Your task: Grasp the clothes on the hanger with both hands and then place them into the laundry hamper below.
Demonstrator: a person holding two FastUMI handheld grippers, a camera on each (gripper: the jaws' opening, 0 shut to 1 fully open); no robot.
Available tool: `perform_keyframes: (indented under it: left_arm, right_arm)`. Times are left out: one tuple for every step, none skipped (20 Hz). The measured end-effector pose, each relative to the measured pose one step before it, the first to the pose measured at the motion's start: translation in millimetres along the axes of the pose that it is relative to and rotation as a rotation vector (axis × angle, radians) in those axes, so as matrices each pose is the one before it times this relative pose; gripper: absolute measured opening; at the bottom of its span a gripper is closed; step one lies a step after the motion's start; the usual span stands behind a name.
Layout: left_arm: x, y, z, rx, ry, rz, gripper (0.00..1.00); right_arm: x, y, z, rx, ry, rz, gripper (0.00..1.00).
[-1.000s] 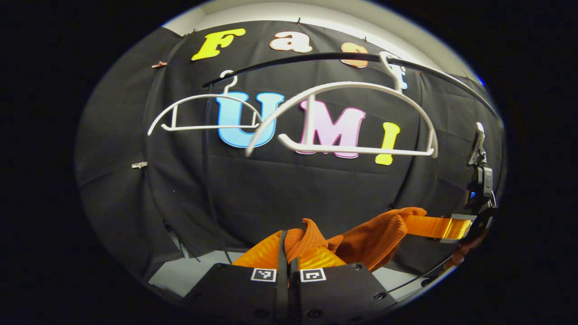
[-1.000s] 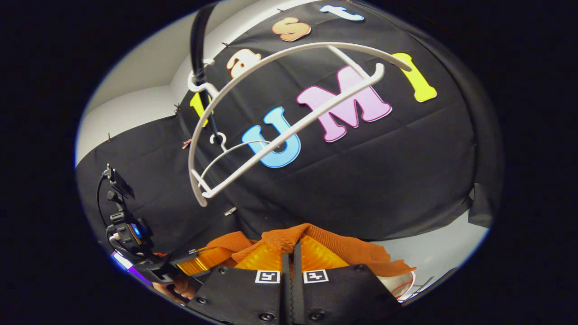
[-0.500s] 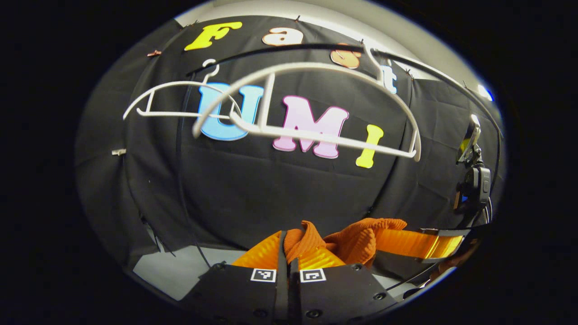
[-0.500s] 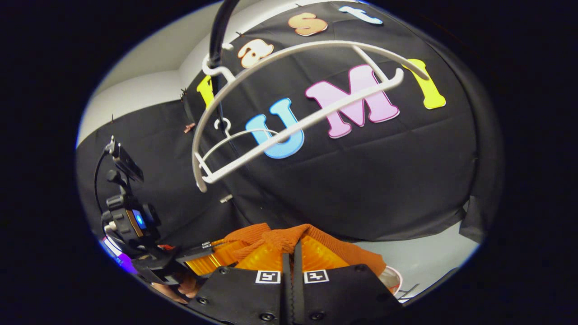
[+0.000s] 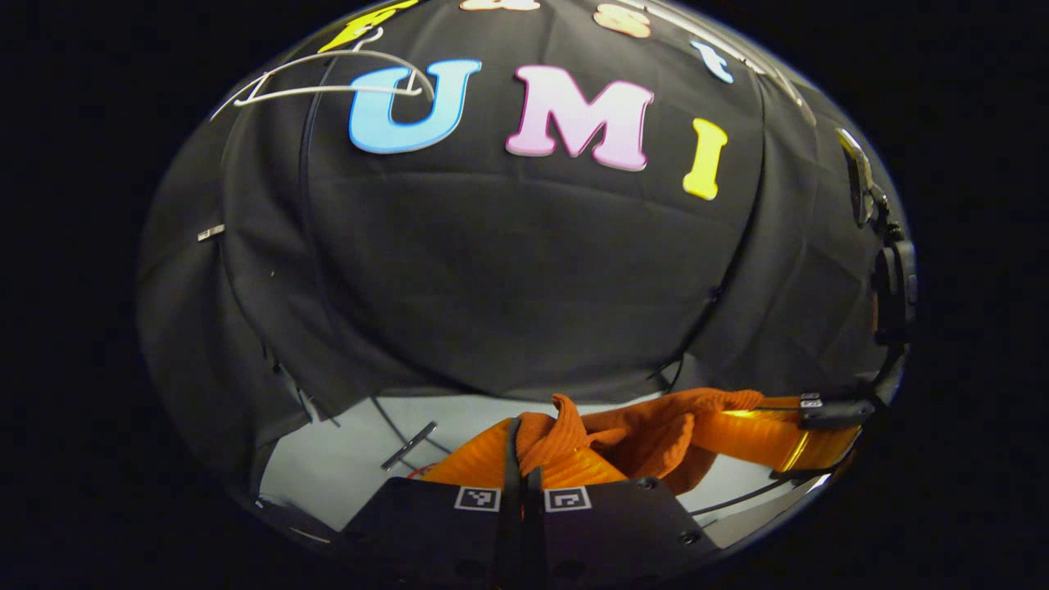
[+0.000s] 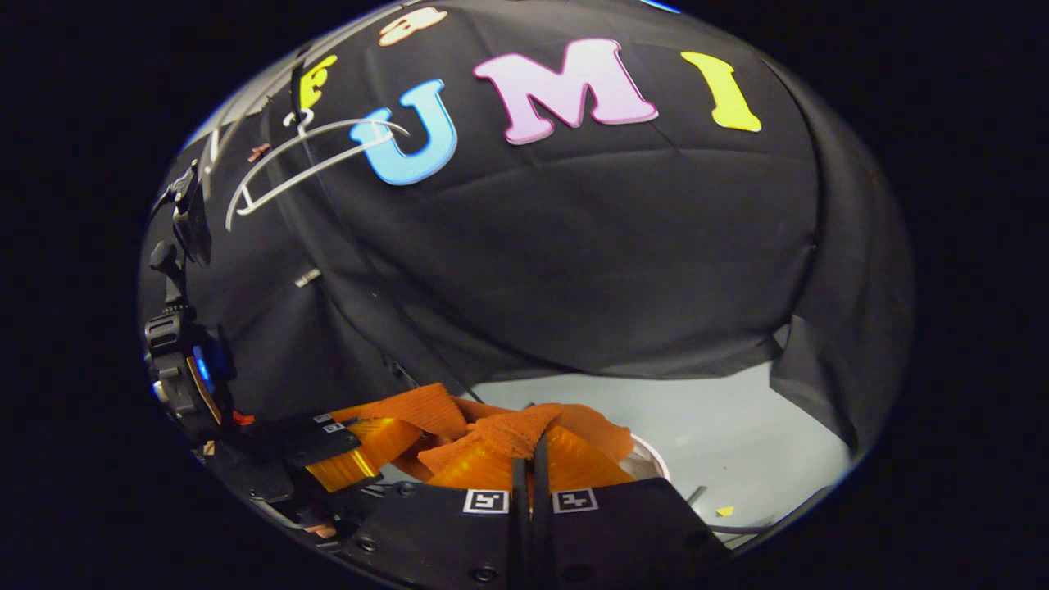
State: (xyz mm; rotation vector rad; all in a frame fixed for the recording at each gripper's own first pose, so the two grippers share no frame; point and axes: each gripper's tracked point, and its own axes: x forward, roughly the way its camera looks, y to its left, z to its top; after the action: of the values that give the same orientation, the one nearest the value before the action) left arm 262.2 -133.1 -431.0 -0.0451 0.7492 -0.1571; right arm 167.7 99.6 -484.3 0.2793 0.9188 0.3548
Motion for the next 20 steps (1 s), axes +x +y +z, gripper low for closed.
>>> perform_keyframes:
  left_arm:
    - [9.59, 4.15, -17.11, -0.00213, 0.04353, 0.019, 0.05]
    - [6.76, 1.35, -13.63, -0.00468, 0.04529, 0.01075, 0.05]
    - [5.53, -2.16, -14.19, -0.0037, 0.0393, 0.00584, 0.05]
    - [3.43, -0.86, -11.14, 0.00404, 0.03092, 0.00759, 0.07]
    - [0.52, 1.22, -6.79, 0.00994, 0.03248, 0.01458, 0.05]
    - [-0.4, 3.37, -6.43, 0.01632, 0.02748, 0.0177, 0.08]
    - [6.53, 6.92, -11.79, 0.01776, 0.01384, 0.02852, 0.09]
    - [2.88, 1.95, -4.16, 0.01394, 0.00742, 0.01013, 0.23]
    - [-0.3, 1.97, -4.69, 0.0096, 0.00698, 0.00227, 0.48]
    - [1.81, 0.14, -2.5, 0.00875, 0.00536, 0.00012, 0.73]
    - [-3.21, -0.55, 0.73, 0.00504, 0.00371, 0.00214, 0.99]
    - [-1.28, 0.02, -0.39, -0.00393, 0.00163, -0.0004, 0.94]
    - [-2.85, -1.78, -0.11, -0.01161, -0.00168, -0.00635, 0.95]
    - [-0.71, 0.52, 0.31, -0.01703, -0.00247, -0.00606, 0.95]
    - [-1.22, 0.06, 1.58, -0.01657, -0.00258, -0.00649, 0.95]
    - [-2.1, -0.56, 2.79, -0.01519, -0.00452, -0.00595, 0.95]
    - [-4.32, 0.61, 0.41, -0.01198, -0.00081, -0.0067, 0.95]
    - [-5.65, 0.46, 0.99, -0.00789, -0.00368, -0.00309, 0.95]
    - [-8.8, 1.63, -1.64, -0.00363, -0.00084, -0.00188, 0.95]
    - [-6.94, 2.24, 0.14, -0.00762, -0.00632, 0.00142, 0.95]
  right_arm:
    - [7.96, -10.18, -12.58, -0.00873, 0.03269, -0.03777, 0.05]
    - [6.1, -6.74, -14.38, -0.00334, 0.03468, -0.03169, 0.05]
    - [5.98, -4.65, -12.62, 0.0032, 0.03319, -0.02137, 0.05]
    - [3.63, -2.99, -11.02, 0.00172, 0.03054, -0.01354, 0.07]
    - [8.32, -4.65, -7.25, -0.00523, 0.02852, -0.02328, 0.07]
    - [-0.24, -8.33, -7.07, -0.01505, 0.02375, -0.03582, 0.04]
    - [4.61, -5.87, -5.78, -0.01267, 0.01411, -0.02633, 0.31]
    - [-6.95, -4.81, -2.71, -0.00118, 0.00139, -0.02735, 0.65]
    - [8.32, -4.23, 6.69, 0.00555, -0.00732, -0.02799, 1.0]
    - [-0.49, 0.42, 2.57, 0.00767, -0.00171, -0.00714, 0.98]
    - [-3.08, 1.6, 0.54, 0.00605, -0.00137, 0.00047, 0.98]
    - [-1.17, -1.73, 0.58, -0.00453, -0.00445, -0.013, 0.99]
    - [-1.8, -2.28, -0.09, -0.01243, -0.00269, -0.00422, 0.99]
    - [-0.56, 1.16, -1.11, -0.00628, -0.00358, 0.00172, 0.99]
    - [-2.5, 0.26, -1.8, -0.00343, -0.00025, 0.00258, 0.99]
    - [-4.82, 2.1, -1.49, 0.00111, -0.00194, 0.00564, 0.99]
    - [-4.38, 2.35, -0.96, 0.0014, -0.00293, 0.00788, 0.99]
    - [-4.38, 2.12, -1.68, -0.00181, -0.00662, 0.00433, 0.99]
    - [-6.87, 1.01, 2.08, -0.00405, -0.01828, -0.00065, 0.99]
    - [-7.55, 1.58, 2.67, 0.00074, -0.01999, -0.00045, 0.99]
